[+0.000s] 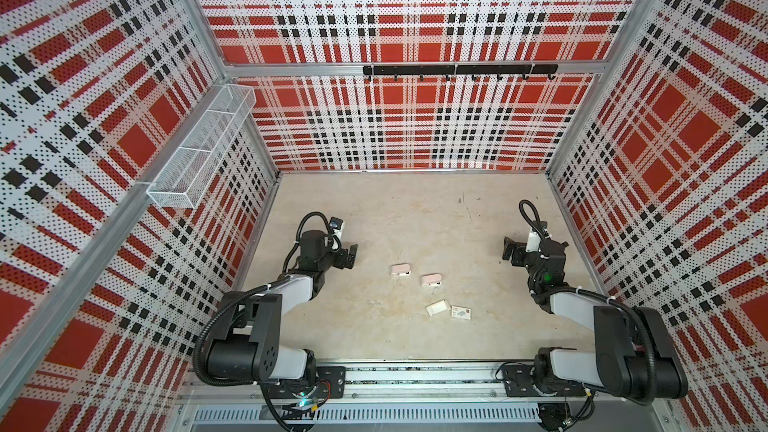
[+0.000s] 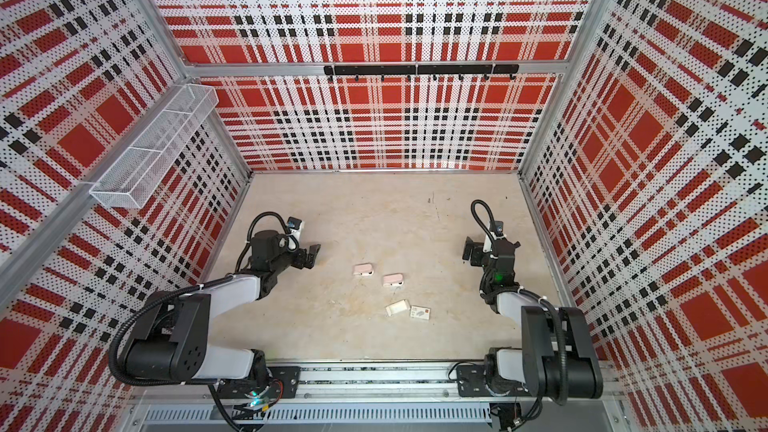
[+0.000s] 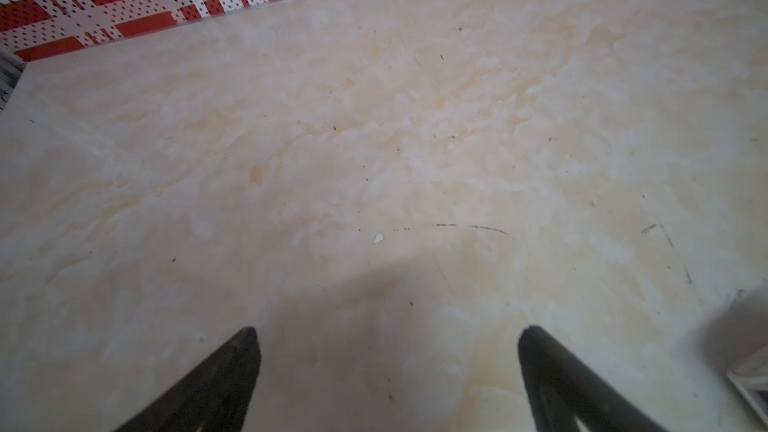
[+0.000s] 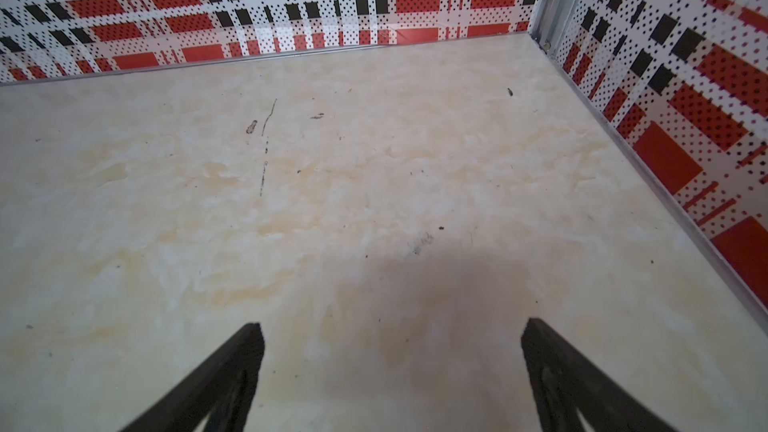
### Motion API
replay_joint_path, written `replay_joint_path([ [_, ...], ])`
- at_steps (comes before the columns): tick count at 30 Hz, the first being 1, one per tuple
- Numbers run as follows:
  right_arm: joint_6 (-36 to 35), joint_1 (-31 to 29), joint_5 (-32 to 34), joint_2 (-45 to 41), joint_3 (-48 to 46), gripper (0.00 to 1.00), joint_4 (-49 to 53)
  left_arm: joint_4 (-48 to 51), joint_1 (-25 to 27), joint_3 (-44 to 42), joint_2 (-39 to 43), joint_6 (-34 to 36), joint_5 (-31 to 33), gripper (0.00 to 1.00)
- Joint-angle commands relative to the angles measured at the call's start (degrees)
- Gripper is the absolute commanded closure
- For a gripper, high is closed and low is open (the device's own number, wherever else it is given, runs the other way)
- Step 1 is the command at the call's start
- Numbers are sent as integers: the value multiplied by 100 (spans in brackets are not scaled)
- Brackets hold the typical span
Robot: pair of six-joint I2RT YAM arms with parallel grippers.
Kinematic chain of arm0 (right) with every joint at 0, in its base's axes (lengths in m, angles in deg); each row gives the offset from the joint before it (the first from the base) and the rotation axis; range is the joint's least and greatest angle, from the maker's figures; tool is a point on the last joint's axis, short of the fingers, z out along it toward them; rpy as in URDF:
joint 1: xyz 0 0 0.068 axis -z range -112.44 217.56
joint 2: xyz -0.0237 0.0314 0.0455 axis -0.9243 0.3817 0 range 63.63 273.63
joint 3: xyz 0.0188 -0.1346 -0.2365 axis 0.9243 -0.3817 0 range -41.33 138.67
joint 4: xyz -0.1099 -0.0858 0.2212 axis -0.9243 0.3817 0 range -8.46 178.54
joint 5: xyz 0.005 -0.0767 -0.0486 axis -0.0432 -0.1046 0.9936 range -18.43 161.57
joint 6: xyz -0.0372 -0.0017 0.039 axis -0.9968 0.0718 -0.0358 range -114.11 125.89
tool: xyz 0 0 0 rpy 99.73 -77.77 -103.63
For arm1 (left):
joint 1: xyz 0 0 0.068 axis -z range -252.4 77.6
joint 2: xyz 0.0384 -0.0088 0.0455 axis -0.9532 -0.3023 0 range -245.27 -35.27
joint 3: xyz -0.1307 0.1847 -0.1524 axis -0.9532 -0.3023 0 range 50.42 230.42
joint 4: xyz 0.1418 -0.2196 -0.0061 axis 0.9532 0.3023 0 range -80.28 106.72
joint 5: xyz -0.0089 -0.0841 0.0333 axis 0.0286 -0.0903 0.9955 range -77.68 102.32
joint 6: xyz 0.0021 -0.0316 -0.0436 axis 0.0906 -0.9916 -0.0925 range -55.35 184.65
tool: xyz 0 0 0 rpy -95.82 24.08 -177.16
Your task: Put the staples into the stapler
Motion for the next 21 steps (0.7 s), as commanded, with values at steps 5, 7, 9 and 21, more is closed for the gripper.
replay_joint_path([
  [5,-296,19,-25,488,-419,0,-2536,-2843,-525,-446,-519,-792,-462,1],
  [7,-341,19,-128,835,-578,0,-3186,-3027,-510,-581,-495,-770,-425,1],
  [9,-394,15,-257,1405,-687,0,-3959,-3484,-510,-843,-511,-780,-257,1],
  [21,-576,-121,-122,1368,370,0,-1915,-3402,-475,-547,-941,-856,-80,1],
])
